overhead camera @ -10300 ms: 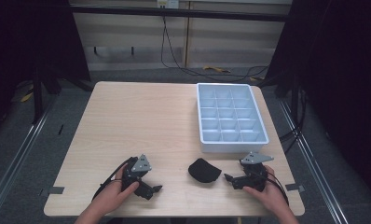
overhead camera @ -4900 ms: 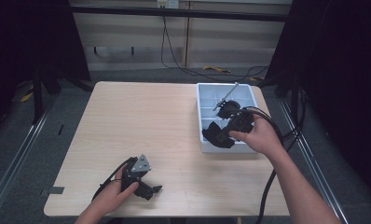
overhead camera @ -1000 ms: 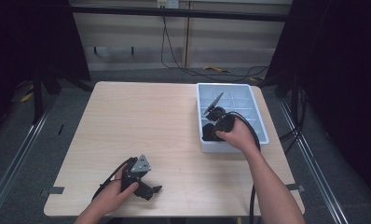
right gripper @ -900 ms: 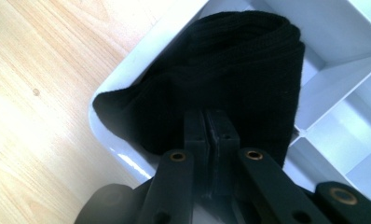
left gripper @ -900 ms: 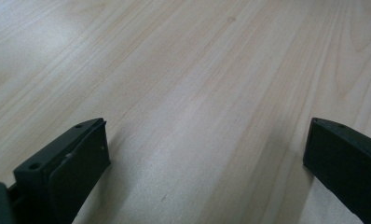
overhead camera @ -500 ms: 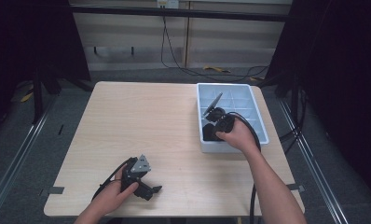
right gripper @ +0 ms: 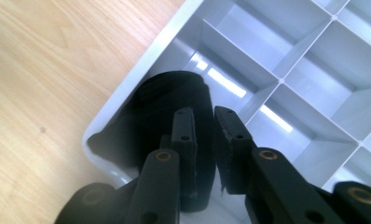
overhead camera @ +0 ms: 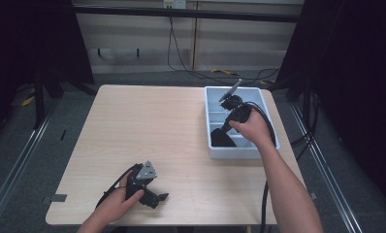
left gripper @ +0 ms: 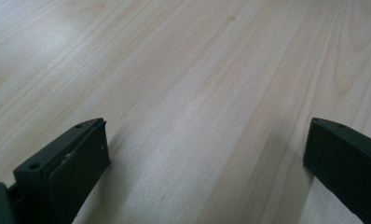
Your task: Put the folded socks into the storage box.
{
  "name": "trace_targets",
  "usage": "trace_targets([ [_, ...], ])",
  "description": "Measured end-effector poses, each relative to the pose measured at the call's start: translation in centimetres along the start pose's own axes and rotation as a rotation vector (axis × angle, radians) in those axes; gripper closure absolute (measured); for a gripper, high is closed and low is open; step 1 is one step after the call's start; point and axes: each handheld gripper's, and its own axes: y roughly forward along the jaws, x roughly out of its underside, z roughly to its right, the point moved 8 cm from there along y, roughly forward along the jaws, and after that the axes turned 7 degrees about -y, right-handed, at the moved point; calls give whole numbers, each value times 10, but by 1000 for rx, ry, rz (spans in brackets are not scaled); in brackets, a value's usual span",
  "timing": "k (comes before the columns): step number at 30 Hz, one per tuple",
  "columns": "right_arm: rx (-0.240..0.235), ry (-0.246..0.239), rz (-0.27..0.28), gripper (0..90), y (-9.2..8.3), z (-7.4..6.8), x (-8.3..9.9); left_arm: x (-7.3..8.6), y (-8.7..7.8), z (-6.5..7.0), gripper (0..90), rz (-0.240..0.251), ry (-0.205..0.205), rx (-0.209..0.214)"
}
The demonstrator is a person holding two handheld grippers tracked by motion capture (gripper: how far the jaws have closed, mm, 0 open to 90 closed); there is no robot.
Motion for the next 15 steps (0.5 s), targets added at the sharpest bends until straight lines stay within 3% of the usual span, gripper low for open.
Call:
trace_targets([
  [4,-23,20,-2,738,8,1,-3,0,0,0,0,0,0,0],
  [10,-60,13,-46,667,19,-6,-1,0,0,0,0,0,-1,0],
  [15,-58,2,-67,722,21,-8,5,0,0,0,0,2,0,1],
])
